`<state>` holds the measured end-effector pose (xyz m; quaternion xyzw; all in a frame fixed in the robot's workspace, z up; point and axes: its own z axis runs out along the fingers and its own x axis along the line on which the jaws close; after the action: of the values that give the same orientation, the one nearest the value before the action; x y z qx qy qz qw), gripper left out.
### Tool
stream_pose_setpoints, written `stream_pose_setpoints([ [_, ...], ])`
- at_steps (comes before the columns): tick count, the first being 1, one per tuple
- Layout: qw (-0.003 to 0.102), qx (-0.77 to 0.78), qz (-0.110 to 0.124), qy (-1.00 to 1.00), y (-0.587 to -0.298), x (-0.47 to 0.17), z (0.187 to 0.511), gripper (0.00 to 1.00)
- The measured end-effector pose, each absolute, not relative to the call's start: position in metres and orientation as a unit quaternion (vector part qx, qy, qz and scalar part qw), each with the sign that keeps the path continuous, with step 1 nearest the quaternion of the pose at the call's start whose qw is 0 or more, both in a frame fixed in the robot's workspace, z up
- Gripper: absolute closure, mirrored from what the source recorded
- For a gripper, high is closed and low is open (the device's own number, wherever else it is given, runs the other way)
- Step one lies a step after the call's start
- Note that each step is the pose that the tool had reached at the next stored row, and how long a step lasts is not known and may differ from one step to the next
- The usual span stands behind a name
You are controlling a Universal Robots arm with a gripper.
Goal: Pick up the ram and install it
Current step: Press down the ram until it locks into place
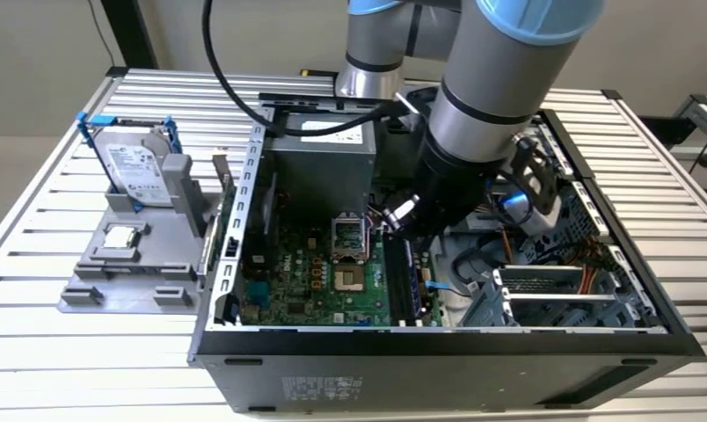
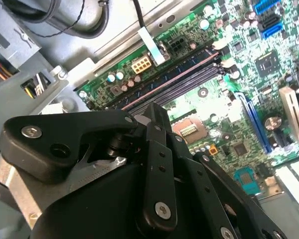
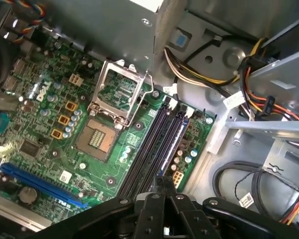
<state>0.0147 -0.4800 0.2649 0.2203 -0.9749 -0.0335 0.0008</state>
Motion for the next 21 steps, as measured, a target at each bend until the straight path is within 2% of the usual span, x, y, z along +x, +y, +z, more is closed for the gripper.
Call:
stream_pose_setpoints([
  [21,0.003,0.330,-0.037,-0.943,-0.4799,0.0186,0.2649,1.00],
])
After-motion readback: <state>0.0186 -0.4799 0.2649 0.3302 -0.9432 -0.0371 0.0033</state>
